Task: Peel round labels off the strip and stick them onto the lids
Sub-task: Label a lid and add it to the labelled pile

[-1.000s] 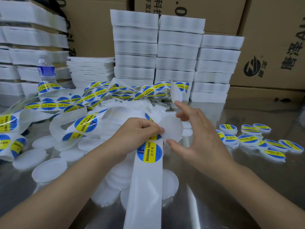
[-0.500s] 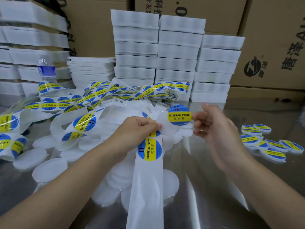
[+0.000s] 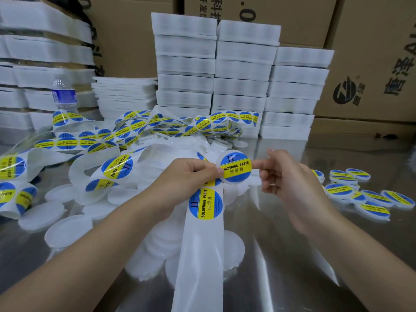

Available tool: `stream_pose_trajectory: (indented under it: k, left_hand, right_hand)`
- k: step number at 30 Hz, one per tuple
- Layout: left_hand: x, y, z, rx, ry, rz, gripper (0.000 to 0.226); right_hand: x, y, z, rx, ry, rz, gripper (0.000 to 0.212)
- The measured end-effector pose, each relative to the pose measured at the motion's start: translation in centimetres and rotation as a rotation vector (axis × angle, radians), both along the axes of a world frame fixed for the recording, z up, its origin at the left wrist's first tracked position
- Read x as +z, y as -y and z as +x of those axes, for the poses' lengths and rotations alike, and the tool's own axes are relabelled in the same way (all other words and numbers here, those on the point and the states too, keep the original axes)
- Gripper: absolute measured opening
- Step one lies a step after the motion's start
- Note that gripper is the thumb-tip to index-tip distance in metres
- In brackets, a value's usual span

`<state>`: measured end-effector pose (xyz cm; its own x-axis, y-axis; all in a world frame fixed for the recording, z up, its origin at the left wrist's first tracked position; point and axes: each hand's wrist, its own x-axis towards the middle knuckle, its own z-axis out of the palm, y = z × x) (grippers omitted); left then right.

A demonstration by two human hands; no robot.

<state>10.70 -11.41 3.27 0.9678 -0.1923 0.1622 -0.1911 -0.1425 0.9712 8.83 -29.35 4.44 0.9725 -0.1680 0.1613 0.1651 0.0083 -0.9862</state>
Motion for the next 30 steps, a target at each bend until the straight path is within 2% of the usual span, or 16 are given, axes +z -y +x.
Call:
stream_pose_trajectory:
  k: [23, 30]
  left_hand:
    - [0.16, 0.00, -0.20, -0.012, -0.023, 0.014, 0.032]
    - [0.34, -0.06, -0.26, 0.020, -0.031, 0.013, 0.030]
  right_hand:
    - [-0.12, 0.10, -0.02, -0.014, 0.033, -0.052, 0.044]
    - [-0.02, 0.38, 0.16, -0.037, 0.090, -0.025, 0.027]
